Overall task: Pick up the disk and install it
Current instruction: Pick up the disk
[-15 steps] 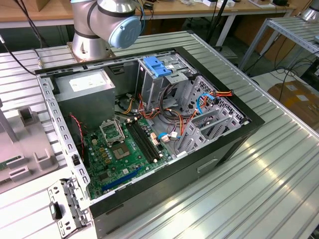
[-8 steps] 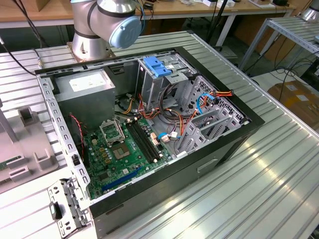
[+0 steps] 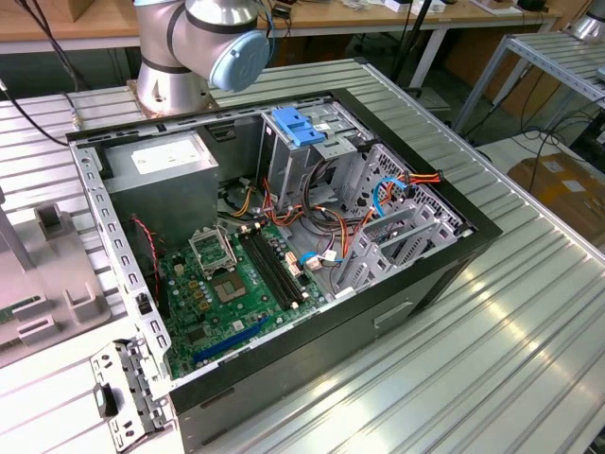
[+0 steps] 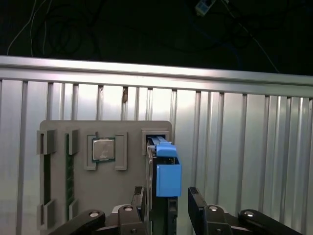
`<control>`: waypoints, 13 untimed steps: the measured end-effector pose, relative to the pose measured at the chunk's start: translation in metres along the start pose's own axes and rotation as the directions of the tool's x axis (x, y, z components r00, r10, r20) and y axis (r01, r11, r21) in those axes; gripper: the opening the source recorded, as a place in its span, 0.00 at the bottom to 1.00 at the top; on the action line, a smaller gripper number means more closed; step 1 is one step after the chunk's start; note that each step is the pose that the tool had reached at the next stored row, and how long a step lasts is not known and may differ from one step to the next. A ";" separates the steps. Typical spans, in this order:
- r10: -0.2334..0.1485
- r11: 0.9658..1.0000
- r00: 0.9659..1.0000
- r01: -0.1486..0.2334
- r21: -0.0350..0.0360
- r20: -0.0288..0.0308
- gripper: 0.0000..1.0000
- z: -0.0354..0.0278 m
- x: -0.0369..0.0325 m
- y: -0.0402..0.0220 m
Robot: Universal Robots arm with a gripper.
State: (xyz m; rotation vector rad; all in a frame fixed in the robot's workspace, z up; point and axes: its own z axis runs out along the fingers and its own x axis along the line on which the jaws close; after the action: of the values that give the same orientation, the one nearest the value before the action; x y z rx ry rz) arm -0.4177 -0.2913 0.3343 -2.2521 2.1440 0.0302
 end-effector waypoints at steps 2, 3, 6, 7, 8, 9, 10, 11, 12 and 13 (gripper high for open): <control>-0.002 1.000 1.000 0.002 0.000 0.000 0.48 0.0024 0.0001 0.0003; -0.002 1.000 1.000 0.002 0.000 0.000 0.48 0.0037 0.0001 0.0007; -0.006 1.000 1.000 0.006 0.000 0.000 0.48 0.0077 0.0002 0.0015; -0.011 1.000 1.000 0.011 0.000 0.000 0.48 0.0086 0.0002 0.0017; -0.017 1.000 1.000 0.017 -0.001 0.000 0.48 0.0094 0.0003 0.0018; -0.027 1.000 1.000 0.027 -0.001 0.000 0.48 0.0103 0.0003 0.0020; -0.038 0.999 0.999 0.038 -0.001 0.000 0.48 0.0110 0.0003 0.0020; -0.046 0.999 0.999 0.046 -0.002 0.000 0.48 0.0121 0.0003 0.0022; -0.048 0.999 0.999 0.048 -0.002 0.001 0.48 0.0132 0.0004 0.0024; -0.049 0.999 0.999 0.049 -0.002 0.001 0.48 0.0142 0.0004 0.0026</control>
State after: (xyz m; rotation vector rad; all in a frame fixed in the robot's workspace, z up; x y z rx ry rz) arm -0.4201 -0.2913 0.3201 -2.3041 2.0884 0.0318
